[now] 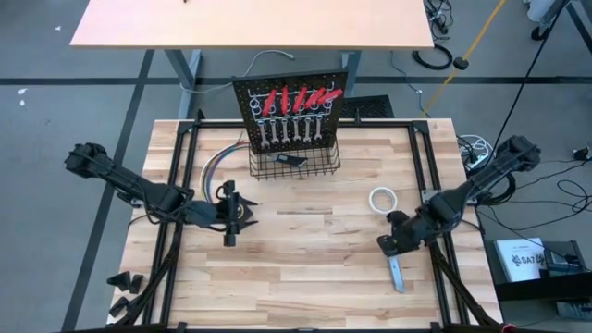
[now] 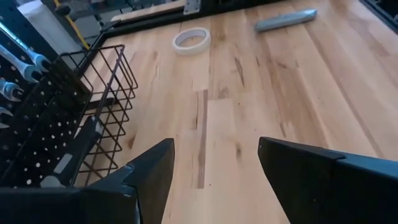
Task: Hang tools onto peg board
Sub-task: Put the gray knife cutter into the wire basket on the peg board
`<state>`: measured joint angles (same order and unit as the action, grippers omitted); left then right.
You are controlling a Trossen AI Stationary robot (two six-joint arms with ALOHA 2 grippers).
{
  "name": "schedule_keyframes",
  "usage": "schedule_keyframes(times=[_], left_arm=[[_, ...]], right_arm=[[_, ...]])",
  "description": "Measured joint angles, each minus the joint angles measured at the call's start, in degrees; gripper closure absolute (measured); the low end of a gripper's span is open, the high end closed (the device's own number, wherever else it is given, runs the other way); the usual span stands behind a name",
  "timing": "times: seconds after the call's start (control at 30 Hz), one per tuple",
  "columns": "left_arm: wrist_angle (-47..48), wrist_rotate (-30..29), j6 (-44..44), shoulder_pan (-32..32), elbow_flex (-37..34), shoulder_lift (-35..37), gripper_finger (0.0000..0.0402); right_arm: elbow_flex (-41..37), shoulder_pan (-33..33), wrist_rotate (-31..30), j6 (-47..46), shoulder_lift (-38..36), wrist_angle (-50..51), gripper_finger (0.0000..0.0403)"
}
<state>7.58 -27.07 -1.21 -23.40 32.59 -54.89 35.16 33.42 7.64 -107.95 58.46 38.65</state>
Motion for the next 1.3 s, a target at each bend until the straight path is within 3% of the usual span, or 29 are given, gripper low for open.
schedule_keyframes(times=[0.27,0.97,1.3], left_arm=[[-1.9,0.1,0.3,0.0,-0.2,-0.6,0.0162],[-3.7,0.2,0.6,0.0,-0.3,-0.6,0.0162],[-3.7,0.2,0.5,0.0,-0.3,-0.6,0.0162]], right_arm=[[0.0,6.4,-3.3,-4.7,8.3,1.7,0.0277],[0.7,8.4,-4.7,-0.5,26.0,-5.6,0.0275],[0.6,8.5,-9.6,3.0,24.5,-4.0,0.0288]])
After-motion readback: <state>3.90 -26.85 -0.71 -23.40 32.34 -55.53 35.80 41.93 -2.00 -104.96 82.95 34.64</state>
